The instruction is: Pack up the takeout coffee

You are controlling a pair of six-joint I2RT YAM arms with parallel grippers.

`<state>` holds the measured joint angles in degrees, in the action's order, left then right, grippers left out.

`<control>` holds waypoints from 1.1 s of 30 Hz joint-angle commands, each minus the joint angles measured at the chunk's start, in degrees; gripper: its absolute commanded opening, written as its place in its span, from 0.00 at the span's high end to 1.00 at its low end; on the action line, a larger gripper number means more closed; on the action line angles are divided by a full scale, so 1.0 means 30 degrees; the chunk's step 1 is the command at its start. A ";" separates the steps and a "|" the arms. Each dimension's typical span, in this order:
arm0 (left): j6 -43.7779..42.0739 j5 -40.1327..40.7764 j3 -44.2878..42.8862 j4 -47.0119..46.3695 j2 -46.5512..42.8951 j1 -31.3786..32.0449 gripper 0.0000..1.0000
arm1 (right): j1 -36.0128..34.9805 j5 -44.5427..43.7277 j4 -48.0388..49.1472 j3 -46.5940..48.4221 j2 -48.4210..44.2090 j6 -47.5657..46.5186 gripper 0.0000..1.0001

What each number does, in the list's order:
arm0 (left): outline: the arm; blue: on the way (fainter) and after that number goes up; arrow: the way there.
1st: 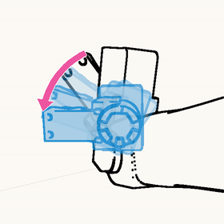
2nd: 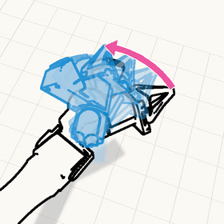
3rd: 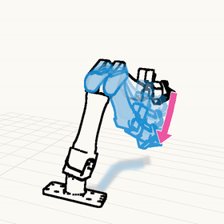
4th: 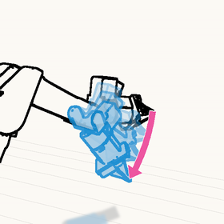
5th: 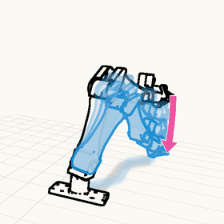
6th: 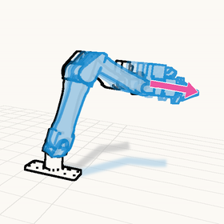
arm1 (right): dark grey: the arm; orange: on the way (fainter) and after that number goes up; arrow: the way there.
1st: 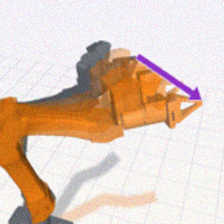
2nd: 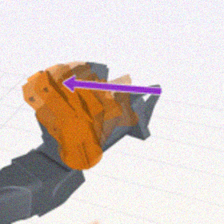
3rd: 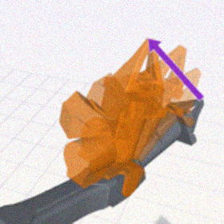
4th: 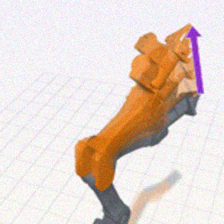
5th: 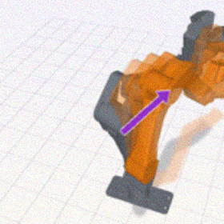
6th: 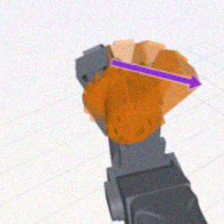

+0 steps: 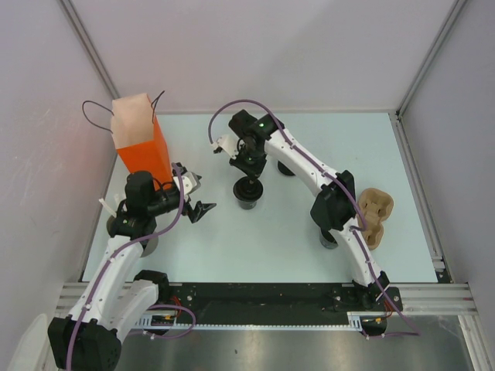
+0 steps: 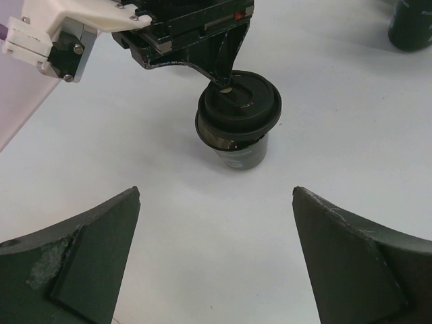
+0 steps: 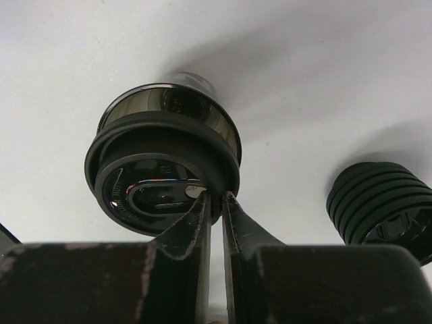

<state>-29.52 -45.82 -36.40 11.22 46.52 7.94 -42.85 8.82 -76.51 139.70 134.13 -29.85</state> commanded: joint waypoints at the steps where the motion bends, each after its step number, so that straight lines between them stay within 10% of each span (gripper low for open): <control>1: -0.0356 -0.0751 0.0064 -0.0519 -0.0009 -0.0187 0.00 | 0.0016 -0.0421 -0.0805 0.0279 -0.0646 -0.0130 0.87; 33: -0.0414 -0.0810 0.0064 -0.0519 0.0049 -0.0246 0.00 | -0.0336 -0.0654 0.0073 0.1246 -0.0090 0.0427 0.87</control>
<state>-29.54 -46.30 -36.40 11.22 46.83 7.75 -43.57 7.31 -76.40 141.12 134.15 -29.30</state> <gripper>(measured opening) 0.996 0.132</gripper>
